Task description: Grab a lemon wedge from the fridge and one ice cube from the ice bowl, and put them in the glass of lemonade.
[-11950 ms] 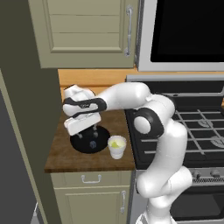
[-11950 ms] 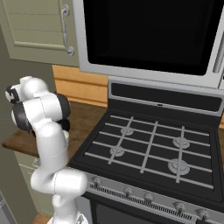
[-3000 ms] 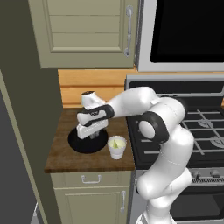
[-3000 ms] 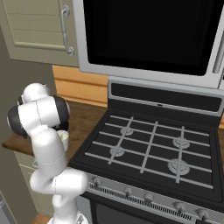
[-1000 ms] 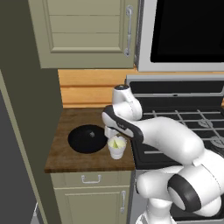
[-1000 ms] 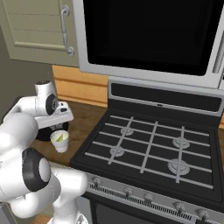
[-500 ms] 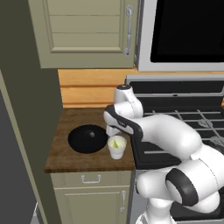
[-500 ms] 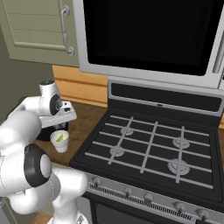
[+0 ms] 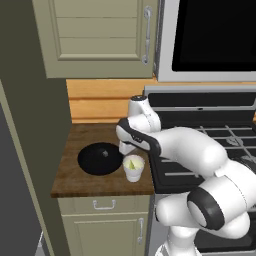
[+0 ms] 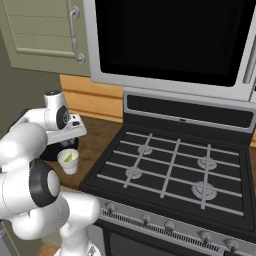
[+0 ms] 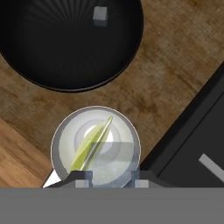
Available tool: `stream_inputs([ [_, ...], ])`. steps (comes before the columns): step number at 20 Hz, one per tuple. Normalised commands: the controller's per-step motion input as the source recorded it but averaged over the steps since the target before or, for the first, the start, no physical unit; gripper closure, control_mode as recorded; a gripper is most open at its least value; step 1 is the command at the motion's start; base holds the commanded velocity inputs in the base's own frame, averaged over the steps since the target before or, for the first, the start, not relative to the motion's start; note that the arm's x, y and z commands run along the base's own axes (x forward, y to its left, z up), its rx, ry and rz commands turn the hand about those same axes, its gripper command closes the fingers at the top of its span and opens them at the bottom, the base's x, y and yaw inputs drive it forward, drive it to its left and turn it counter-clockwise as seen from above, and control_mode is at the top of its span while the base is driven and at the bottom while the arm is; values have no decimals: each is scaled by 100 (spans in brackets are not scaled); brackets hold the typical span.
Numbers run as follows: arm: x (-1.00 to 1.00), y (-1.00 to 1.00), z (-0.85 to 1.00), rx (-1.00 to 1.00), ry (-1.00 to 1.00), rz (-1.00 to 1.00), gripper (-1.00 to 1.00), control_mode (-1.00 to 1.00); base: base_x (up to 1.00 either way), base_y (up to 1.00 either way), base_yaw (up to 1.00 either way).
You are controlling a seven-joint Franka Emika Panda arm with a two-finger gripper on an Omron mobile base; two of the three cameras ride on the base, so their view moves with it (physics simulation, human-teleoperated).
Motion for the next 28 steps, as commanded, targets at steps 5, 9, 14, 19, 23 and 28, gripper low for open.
stream_inputs([
  [5, 0, 15, 0, 0, 0, 0, 100, -100, 0, 0, 0],
  [9, 0, 0, 0, 0, 0, 0, -100, -100, 0, 0, 0],
  [14, 0, 0, 0, 0, 0, 0, -100, -100, 0, 0, 0],
  [19, 0, 0, 0, 0, 0, 0, -100, -100, 0, 0, 0],
  [23, -4, 0, 0, 0, 0, 0, -100, -100, 0, 0, 0],
  [28, -34, 0, 0, 1, -4, 0, -100, -100, 0, 0, 0],
])
